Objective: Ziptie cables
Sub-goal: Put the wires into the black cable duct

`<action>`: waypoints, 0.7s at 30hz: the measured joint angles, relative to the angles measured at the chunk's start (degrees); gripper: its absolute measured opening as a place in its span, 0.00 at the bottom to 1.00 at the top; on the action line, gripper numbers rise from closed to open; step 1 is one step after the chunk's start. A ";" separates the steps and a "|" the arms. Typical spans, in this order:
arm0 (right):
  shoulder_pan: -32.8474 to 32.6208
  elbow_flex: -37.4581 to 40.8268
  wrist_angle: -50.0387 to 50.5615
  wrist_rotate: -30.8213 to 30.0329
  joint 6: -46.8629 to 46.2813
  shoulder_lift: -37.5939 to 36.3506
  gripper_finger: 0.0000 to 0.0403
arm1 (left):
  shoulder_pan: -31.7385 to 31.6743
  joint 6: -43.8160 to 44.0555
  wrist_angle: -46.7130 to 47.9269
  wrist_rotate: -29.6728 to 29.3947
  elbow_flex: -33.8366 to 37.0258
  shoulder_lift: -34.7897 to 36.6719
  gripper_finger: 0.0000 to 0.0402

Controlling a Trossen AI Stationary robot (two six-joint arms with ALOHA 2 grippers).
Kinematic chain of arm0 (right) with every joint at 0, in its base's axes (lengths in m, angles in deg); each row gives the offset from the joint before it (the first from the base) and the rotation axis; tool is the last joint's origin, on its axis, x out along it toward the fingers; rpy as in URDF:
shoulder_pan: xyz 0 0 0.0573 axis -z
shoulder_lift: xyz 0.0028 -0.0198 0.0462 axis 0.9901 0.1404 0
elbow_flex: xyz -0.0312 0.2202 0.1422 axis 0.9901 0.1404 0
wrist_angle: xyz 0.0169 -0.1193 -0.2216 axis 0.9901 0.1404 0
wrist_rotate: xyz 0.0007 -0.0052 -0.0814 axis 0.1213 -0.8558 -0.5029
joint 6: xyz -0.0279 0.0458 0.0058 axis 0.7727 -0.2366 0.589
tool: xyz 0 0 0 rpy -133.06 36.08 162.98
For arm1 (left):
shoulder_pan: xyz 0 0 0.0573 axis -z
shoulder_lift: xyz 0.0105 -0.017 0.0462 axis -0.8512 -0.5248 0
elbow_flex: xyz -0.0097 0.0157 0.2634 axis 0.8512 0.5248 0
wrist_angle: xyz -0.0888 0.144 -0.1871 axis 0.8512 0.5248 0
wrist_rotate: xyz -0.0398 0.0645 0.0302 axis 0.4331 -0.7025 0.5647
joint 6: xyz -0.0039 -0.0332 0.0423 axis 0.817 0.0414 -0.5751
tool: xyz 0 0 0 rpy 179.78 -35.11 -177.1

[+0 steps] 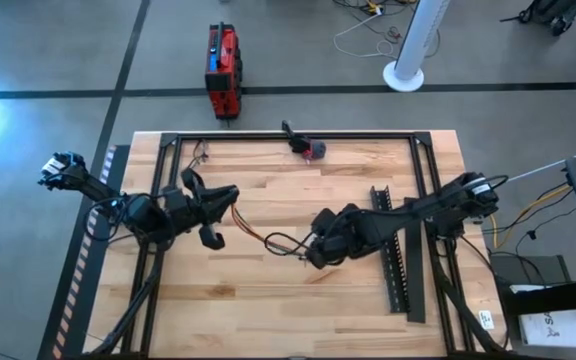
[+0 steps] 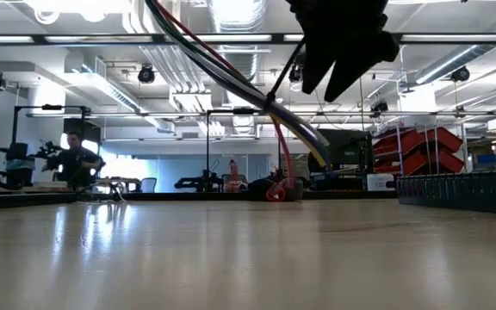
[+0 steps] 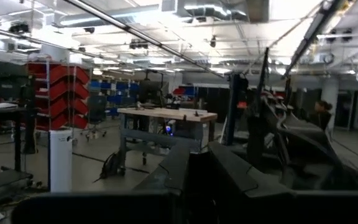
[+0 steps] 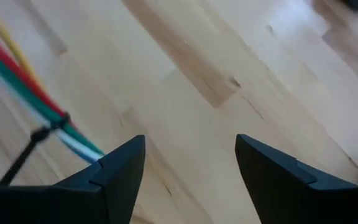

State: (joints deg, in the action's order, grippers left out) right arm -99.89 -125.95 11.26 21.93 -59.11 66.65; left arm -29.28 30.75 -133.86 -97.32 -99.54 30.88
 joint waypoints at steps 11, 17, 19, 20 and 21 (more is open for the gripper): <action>-0.30 0.19 -12.56 -13.50 -11.36 0.17 0.65 | -0.01 5.47 2.62 9.06 0.04 -0.83 0.07; -0.28 0.29 -23.66 -10.41 -2.35 4.67 0.58 | -0.01 6.24 2.69 8.73 0.04 -3.87 0.07; -0.28 0.33 -25.41 -8.95 -1.16 6.47 0.52 | -0.01 6.97 2.76 8.51 0.07 -4.10 0.07; -0.28 0.33 -26.47 -8.18 -0.50 7.20 0.49 | -0.01 7.09 2.57 8.29 0.07 -4.14 0.07; -0.28 0.33 -27.32 -7.53 -0.01 7.92 0.45 | -0.01 7.11 2.55 7.13 0.07 -4.14 0.07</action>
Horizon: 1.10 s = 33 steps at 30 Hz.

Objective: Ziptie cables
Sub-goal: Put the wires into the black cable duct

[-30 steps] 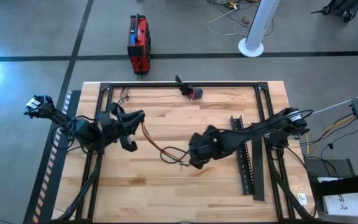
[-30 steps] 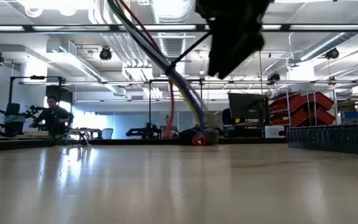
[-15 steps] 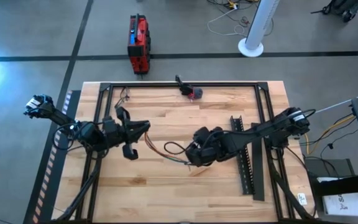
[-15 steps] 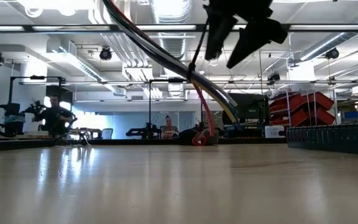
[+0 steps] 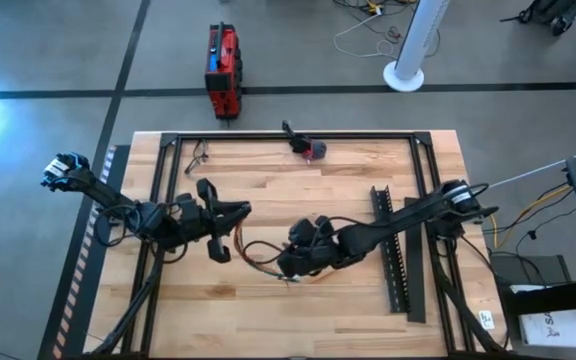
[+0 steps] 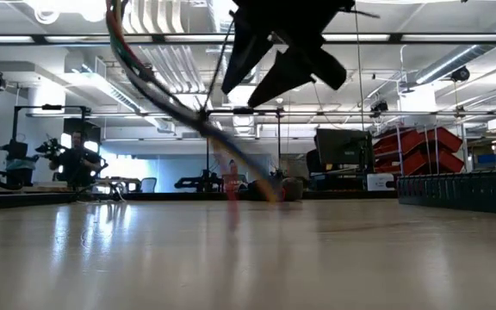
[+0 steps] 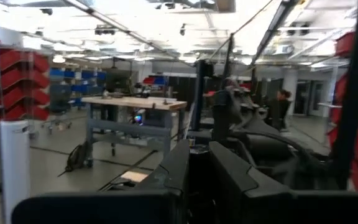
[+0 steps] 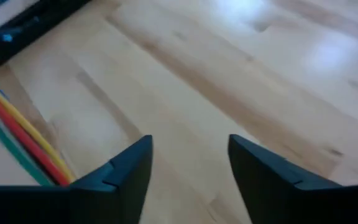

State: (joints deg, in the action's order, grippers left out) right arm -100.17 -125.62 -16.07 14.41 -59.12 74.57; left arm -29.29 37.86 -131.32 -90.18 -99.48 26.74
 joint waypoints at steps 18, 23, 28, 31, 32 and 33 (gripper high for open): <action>0.15 -0.11 -14.66 11.64 11.78 3.87 0.01 | 0.00 0.48 -0.04 -9.09 0.00 0.02 0.07; 1.15 -0.01 -17.15 12.06 12.68 7.13 0.10 | 0.08 0.87 0.27 -9.09 0.00 -0.11 0.07; 1.79 0.00 -12.35 11.42 14.72 5.54 0.28 | 1.35 0.89 1.96 -9.11 0.00 0.28 0.07; 1.76 -0.01 -3.12 8.77 13.75 2.30 0.39 | 2.68 0.88 3.99 -9.10 0.00 0.51 0.07; 1.74 -0.03 1.34 7.85 12.80 1.19 0.43 | 3.19 0.91 4.55 -9.11 0.00 0.55 0.07; 1.73 -0.04 6.17 7.20 11.55 0.41 0.46 | 3.63 0.90 5.25 -9.10 0.00 0.58 0.07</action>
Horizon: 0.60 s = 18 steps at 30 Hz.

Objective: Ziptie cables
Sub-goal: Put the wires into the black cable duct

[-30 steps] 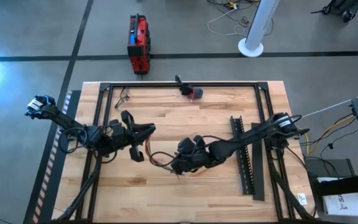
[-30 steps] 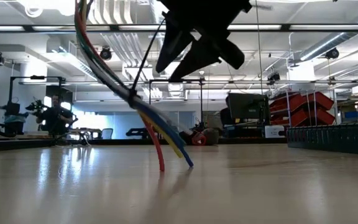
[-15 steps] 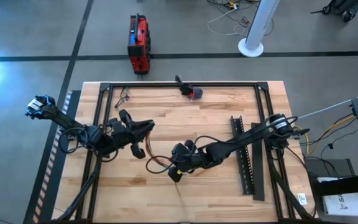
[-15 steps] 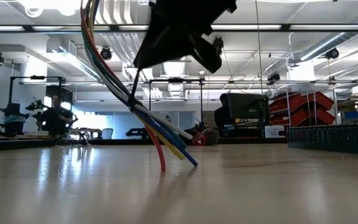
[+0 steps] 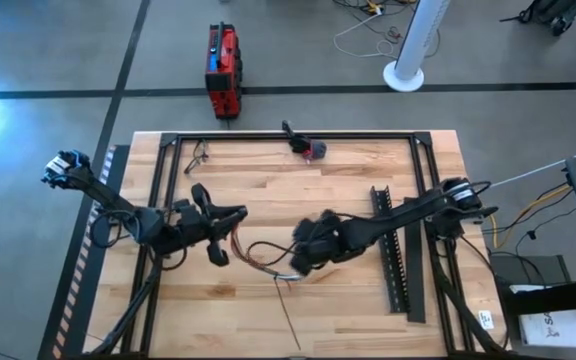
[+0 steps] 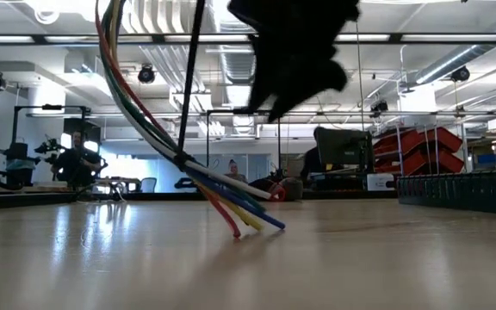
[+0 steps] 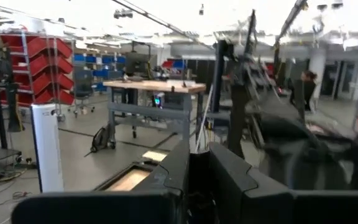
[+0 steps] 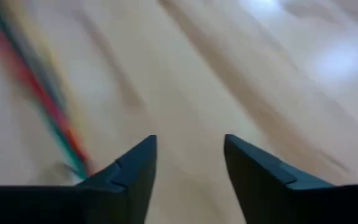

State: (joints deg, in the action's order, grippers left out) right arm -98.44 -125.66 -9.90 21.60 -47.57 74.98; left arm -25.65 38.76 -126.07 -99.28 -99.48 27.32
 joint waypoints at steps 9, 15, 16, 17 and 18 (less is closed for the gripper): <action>0.88 2.68 39.47 -3.04 -19.19 -4.01 0.64 | 3.21 3.82 8.36 0.05 0.00 -0.22 0.07; 2.90 12.36 40.26 0.42 -23.72 -9.96 0.61 | 4.17 3.91 8.17 0.07 0.00 0.39 0.07; 3.09 14.41 40.22 0.81 -24.58 -11.16 0.61 | 4.19 3.91 7.92 0.07 -0.06 0.59 0.07; 3.22 16.34 39.92 1.25 -25.35 -12.43 0.61 | 4.43 3.67 7.95 0.06 -0.18 0.88 0.07; 3.28 18.18 39.43 1.62 -26.31 -13.64 0.60 | 4.56 3.37 8.13 0.03 -0.34 1.20 0.07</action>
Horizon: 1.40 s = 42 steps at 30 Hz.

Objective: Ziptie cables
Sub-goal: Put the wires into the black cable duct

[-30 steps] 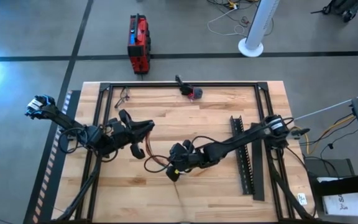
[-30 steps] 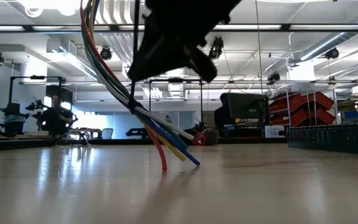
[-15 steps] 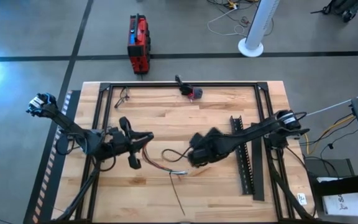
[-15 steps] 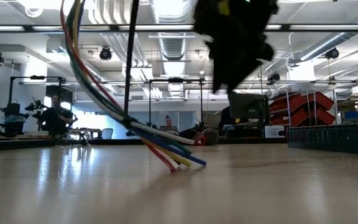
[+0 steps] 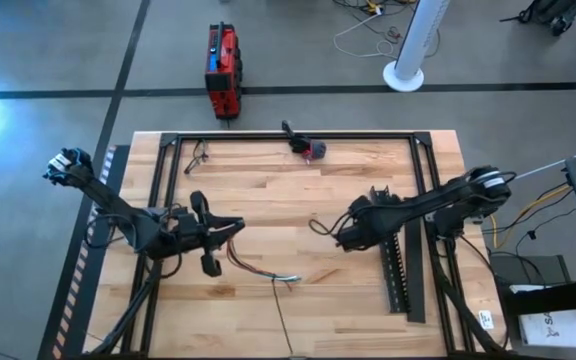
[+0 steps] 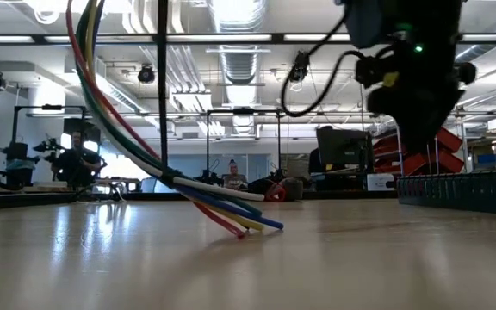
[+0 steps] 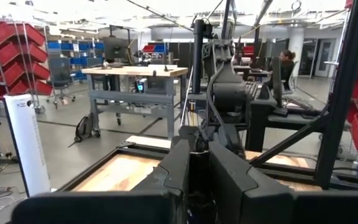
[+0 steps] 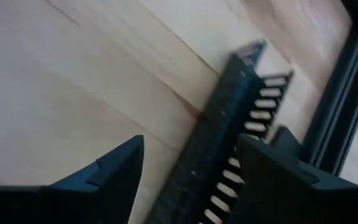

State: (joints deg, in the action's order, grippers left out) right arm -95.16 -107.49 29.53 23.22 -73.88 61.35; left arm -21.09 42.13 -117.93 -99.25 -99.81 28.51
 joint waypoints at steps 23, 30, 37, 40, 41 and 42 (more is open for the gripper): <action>1.67 21.26 -10.98 9.13 -4.60 -12.79 0.90 | 0.15 -2.96 -0.05 4.96 -5.11 -2.33 0.07; 2.78 25.78 -23.08 12.78 -2.61 -12.78 0.90 | 0.15 -2.79 -0.12 4.98 -5.02 -2.56 0.07; 2.80 27.13 -36.23 13.98 0.22 -10.74 0.90 | 0.15 -3.14 -0.03 4.96 -5.00 -2.56 0.07; 2.50 24.61 -38.74 14.03 6.02 -8.69 0.90 | 0.15 -4.11 -0.10 4.95 -5.07 -2.56 0.07; 2.40 23.29 -40.70 13.95 8.24 -7.68 0.90 | 0.15 -4.34 -0.12 4.96 -5.15 -2.56 0.07; 2.38 21.90 -42.69 14.03 10.48 -6.62 0.90 | 0.12 -4.38 -0.23 4.95 -5.19 -2.56 0.07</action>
State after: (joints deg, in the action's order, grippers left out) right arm -92.78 -85.59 -13.17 37.25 -63.40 54.73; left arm -20.97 37.75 -118.16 -94.30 -105.00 25.95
